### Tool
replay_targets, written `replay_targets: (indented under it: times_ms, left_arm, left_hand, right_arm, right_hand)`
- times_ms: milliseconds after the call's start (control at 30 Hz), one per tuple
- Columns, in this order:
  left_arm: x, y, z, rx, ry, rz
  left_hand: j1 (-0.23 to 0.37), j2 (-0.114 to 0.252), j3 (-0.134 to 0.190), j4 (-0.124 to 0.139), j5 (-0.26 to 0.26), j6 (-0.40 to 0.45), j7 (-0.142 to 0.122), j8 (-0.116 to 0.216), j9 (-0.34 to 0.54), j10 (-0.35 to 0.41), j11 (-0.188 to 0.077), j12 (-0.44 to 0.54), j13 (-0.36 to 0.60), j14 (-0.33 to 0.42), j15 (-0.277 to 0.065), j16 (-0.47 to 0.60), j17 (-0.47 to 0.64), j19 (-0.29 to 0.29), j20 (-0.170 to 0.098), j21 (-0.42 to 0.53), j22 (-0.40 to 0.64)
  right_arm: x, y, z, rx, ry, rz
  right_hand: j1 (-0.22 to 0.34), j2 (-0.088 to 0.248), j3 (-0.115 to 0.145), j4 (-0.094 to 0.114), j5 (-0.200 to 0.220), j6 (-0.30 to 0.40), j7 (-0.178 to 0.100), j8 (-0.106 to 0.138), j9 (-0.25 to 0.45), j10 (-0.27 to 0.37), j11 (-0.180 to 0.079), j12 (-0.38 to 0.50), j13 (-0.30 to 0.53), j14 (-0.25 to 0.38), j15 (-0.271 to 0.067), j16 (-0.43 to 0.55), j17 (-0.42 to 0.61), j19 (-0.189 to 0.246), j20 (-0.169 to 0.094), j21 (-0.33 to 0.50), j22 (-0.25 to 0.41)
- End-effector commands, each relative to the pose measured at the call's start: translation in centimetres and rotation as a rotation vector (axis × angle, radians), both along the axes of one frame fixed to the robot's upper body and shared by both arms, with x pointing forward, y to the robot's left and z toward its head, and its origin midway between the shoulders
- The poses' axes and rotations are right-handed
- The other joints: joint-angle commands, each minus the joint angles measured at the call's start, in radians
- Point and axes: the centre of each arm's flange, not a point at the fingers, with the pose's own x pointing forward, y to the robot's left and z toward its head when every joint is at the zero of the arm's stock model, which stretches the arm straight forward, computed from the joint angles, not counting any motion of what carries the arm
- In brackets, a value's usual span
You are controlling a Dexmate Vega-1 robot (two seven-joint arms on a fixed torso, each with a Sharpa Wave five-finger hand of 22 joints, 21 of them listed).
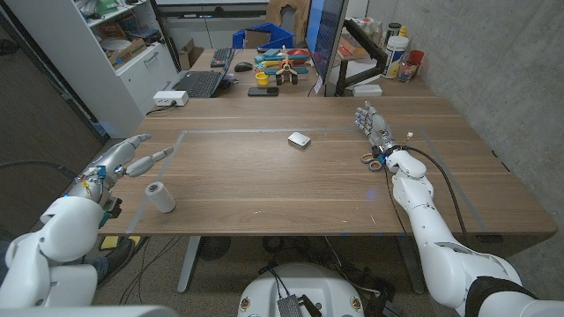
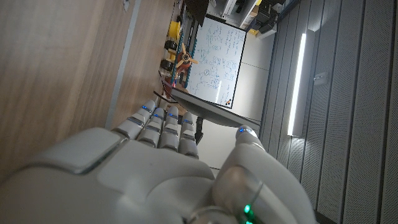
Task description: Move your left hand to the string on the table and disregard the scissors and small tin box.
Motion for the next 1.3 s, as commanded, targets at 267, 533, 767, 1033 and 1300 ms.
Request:
replay_targets:
  times_ms: [267, 533, 767, 1033, 1300]
  left_arm:
    - [1.0, 0.6, -1.1, 0.016, 0.053, 0.036]
    - [1.5, 0.6, -1.4, 0.016, 0.068, 0.036]
    - [1.7, 0.6, -1.7, 0.011, 0.081, 0.035]
    - [1.9, 0.7, -1.8, 0.009, 0.095, 0.034]
    - [2.4, 1.0, -2.3, -0.007, 0.108, 0.033]
  left_hand:
    - [0.011, 0.000, 0.001, -0.008, -0.004, -0.002, -0.011, 0.004, 0.003, -0.004, 0.018, 0.003, 0.005, -0.001, 0.019, 0.001, 0.003, 0.000, 0.023, 0.003, 0.003]
    - [0.013, 0.001, 0.001, -0.008, -0.005, 0.001, -0.014, 0.005, 0.003, -0.003, 0.017, 0.004, 0.005, -0.002, 0.022, 0.000, 0.003, 0.000, 0.027, 0.003, 0.003]
    - [0.015, 0.001, 0.000, -0.009, -0.005, 0.002, -0.015, 0.005, 0.003, -0.004, 0.016, 0.003, 0.005, -0.002, 0.021, 0.000, 0.003, -0.002, 0.030, 0.002, 0.004]
    - [0.017, 0.001, 0.000, -0.010, -0.006, -0.010, -0.019, 0.000, 0.004, -0.003, 0.017, 0.004, 0.005, -0.002, 0.023, 0.000, 0.003, -0.003, 0.035, 0.002, 0.004]
    - [0.019, 0.002, -0.001, -0.010, -0.007, -0.017, -0.015, -0.002, 0.004, -0.004, 0.018, 0.003, 0.005, -0.002, 0.028, 0.000, 0.004, -0.006, 0.042, 0.001, 0.004]
  right_arm:
    - [-0.1, 0.2, 0.4, -0.004, -0.008, -0.008]
    - [-0.3, 0.1, 0.3, -0.007, -0.006, -0.013]
    - [-0.3, 0.1, 0.5, -0.007, -0.007, -0.013]
    - [-0.1, 0.2, 0.3, -0.005, -0.001, -0.011]
    - [-0.2, 0.3, 0.2, -0.007, 0.003, -0.013]
  right_hand:
    - [0.003, 0.010, 0.004, -0.008, 0.000, 0.010, -0.004, 0.001, 0.002, 0.014, -0.002, 0.001, 0.003, 0.009, 0.001, 0.005, 0.003, 0.009, -0.002, -0.003, 0.006]
    - [0.003, 0.010, 0.004, -0.009, 0.000, 0.010, -0.004, 0.001, 0.002, 0.014, 0.001, 0.001, 0.003, 0.009, 0.003, 0.004, 0.003, 0.009, -0.001, -0.003, 0.006]
    - [0.003, 0.011, 0.004, -0.009, 0.000, 0.010, -0.004, 0.001, 0.002, 0.016, 0.000, 0.001, 0.003, 0.010, 0.003, 0.004, 0.003, 0.009, -0.001, -0.003, 0.006]
    - [0.002, 0.011, 0.003, -0.010, 0.000, 0.011, -0.005, 0.001, 0.002, 0.015, -0.001, 0.000, 0.003, 0.010, 0.002, 0.004, 0.003, 0.009, -0.001, -0.004, 0.006]
    - [0.003, 0.012, 0.003, -0.011, 0.000, 0.012, -0.006, 0.001, 0.002, 0.017, -0.001, 0.001, 0.003, 0.011, 0.003, 0.004, 0.003, 0.009, -0.001, -0.004, 0.006]
